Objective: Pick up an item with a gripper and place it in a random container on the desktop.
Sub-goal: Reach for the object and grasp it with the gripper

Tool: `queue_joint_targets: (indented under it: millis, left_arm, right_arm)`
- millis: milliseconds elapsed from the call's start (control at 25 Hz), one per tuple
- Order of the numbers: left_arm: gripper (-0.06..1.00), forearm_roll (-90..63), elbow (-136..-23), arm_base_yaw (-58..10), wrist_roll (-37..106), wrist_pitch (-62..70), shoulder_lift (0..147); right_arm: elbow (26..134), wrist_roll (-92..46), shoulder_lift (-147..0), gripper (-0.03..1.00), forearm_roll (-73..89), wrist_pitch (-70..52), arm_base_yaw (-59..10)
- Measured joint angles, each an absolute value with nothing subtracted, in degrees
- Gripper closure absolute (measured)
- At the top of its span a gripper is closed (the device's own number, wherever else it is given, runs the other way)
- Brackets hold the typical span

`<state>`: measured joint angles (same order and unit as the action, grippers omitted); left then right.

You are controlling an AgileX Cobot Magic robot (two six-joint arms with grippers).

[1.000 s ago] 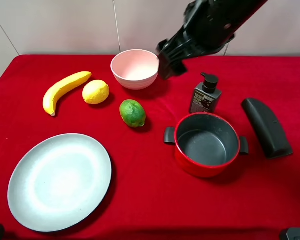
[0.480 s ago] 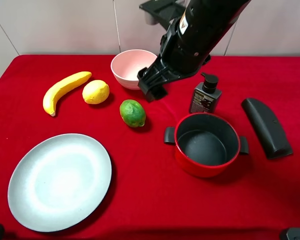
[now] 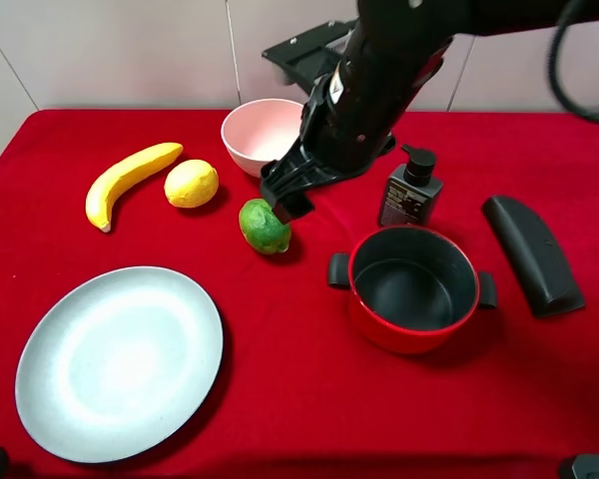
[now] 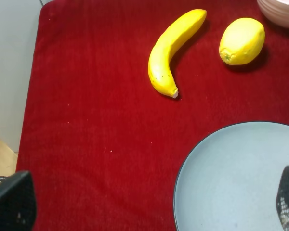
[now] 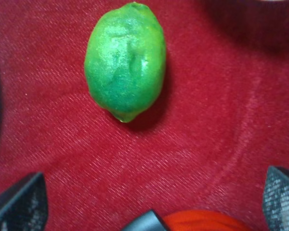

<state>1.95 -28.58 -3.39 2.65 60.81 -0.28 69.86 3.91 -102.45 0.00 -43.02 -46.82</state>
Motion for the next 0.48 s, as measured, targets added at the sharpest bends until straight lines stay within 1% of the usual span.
queue_joint_targets:
  millis: [480]
  left_arm:
    - [-0.04,2.0,-28.6,-3.4,2.7,60.8,-0.3]
  right_arm:
    - [78.4,3.7,-112.8,0.27,0.0,-42.2,-47.9]
